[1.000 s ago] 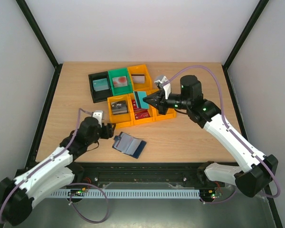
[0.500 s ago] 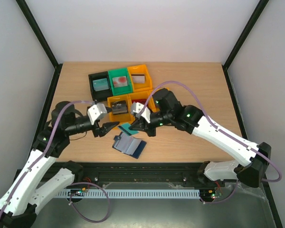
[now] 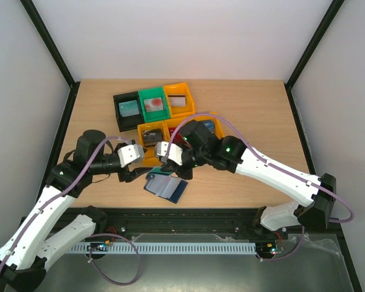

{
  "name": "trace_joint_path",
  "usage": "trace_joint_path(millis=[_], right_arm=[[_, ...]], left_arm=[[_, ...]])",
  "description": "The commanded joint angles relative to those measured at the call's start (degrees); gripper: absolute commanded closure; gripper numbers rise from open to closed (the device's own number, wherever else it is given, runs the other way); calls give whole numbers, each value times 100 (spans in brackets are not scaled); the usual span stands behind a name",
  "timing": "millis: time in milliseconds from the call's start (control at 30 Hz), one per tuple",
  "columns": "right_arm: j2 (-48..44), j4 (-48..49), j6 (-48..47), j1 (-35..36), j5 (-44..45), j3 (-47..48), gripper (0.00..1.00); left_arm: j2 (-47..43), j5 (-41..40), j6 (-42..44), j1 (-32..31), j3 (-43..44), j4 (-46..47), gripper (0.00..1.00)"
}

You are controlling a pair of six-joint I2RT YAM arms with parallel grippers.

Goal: Take the credit cards out of the card holder

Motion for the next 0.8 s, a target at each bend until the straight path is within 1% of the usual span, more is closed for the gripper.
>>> trace_joint_path(millis=[0, 67, 133, 167, 200, 267, 333, 400, 433, 500, 533, 600, 633, 700, 733, 767], right_arm=[[-152, 4, -171, -52, 1222, -44, 98], [-150, 62, -104, -53, 1329, -61, 98], [-46, 60, -52, -46, 1104, 110, 98], [15, 58, -27, -34, 922, 204, 98], [62, 72, -15, 0, 771, 261, 98], [92, 157, -93, 114, 548, 289, 98], [74, 204, -171, 239, 473, 280, 98], [45, 305, -166, 278, 400, 280, 98], [7, 376, -155, 279, 390, 270, 98], [-33, 484, -177, 276, 408, 244, 98], [-43, 525, -192, 275, 414, 249, 98], [-69, 572, -223, 275, 423, 242, 98], [-90, 590, -238, 279, 426, 236, 98], [-205, 683, -252, 276, 460, 154, 98], [-328, 887, -187, 280, 569, 52, 97], [-527, 1164, -65, 269, 759, -152, 90]], left_arm=[[-117, 137, 668, 127, 268, -684, 32], [-120, 443, 783, 127, 247, -815, 31], [-108, 798, 672, 104, 139, -697, 31], [-110, 845, 497, 71, 53, -504, 31], [-106, 807, 275, 31, -39, -204, 31], [-98, 418, -157, -25, -161, 364, 33], [-85, 103, -250, -56, -207, 674, 38], [-62, 33, -68, -110, -229, 634, 44], [-49, 131, 139, -151, -253, 485, 50], [-74, 302, 741, -308, -326, 109, 58], [-90, 226, 842, -382, -394, 97, 68], [-119, 6, 812, -413, -445, 321, 93], [-138, -81, 755, -418, -442, 465, 98], [-222, -113, 526, -406, -414, 748, 98], [-274, -64, 259, -390, -411, 959, 98], [-348, 16, -124, -350, -430, 1213, 98]])
